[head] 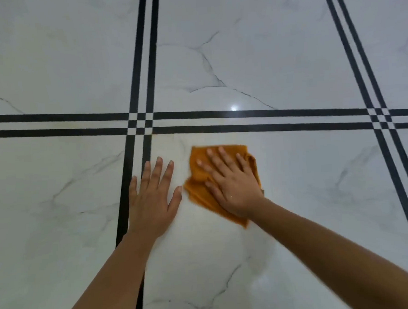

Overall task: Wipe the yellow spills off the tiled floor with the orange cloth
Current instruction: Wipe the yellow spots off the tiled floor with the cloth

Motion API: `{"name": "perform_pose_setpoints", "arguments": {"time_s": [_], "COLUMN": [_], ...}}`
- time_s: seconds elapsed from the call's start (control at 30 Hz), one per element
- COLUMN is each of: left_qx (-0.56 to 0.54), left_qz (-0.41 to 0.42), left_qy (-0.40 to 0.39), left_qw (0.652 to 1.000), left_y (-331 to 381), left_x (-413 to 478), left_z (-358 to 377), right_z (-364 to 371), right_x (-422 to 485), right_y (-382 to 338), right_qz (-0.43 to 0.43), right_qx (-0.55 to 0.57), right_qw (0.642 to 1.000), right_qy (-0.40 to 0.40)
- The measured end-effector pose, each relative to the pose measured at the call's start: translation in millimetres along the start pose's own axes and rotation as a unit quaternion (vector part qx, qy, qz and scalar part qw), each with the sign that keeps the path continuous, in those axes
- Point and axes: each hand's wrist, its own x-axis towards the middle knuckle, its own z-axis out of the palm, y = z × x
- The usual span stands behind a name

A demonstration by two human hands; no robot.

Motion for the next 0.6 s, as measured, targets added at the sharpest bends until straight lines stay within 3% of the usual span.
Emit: {"name": "perform_pose_setpoints", "arguments": {"time_s": [0.07, 0.1, 0.17, 0.23, 0.27, 0.37, 0.43, 0.47, 0.57, 0.6], "left_qx": [0.0, 0.0, -0.004, -0.004, -0.003, 0.003, 0.0, 0.005, 0.004, -0.002], "left_qz": [-0.006, -0.011, -0.028, -0.055, -0.069, -0.106, -0.121, -0.119, -0.143, -0.162], "left_qy": [-0.006, -0.008, -0.016, -0.014, -0.016, -0.039, -0.049, -0.054, -0.056, -0.051], "left_qw": [1.0, 1.0, 0.999, 0.998, 0.997, 0.994, 0.991, 0.991, 0.988, 0.985], "left_y": [10, 14, 18, 12, 11, -1, -11, -16, -33, -38], "left_x": [-5, -9, -26, -47, -58, -92, -108, -112, -119, -120], "left_z": [2, 3, 2, -1, -3, -10, -12, -12, -12, -12], "right_z": [-7, -12, -20, -7, 2, 22, 18, 14, 7, 12], "right_x": [-19, -14, -3, -5, -18, -69, -54, -33, 10, 9], "right_y": [36, 57, 77, 47, 22, -44, -37, -29, -40, -61], "right_qz": [-0.068, -0.03, 0.128, 0.226, 0.21, 0.005, -0.084, -0.069, 0.114, 0.123], "right_qx": [-0.038, -0.057, -0.016, 0.004, 0.004, 0.012, -0.014, -0.012, 0.033, 0.045], "right_qw": [0.997, 0.998, 0.992, 0.973, 0.977, 1.0, 0.996, 0.997, 0.993, 0.991], "right_qy": [0.002, -0.002, 0.01, 0.042, 0.048, -0.019, -0.033, -0.017, -0.003, 0.001]}}
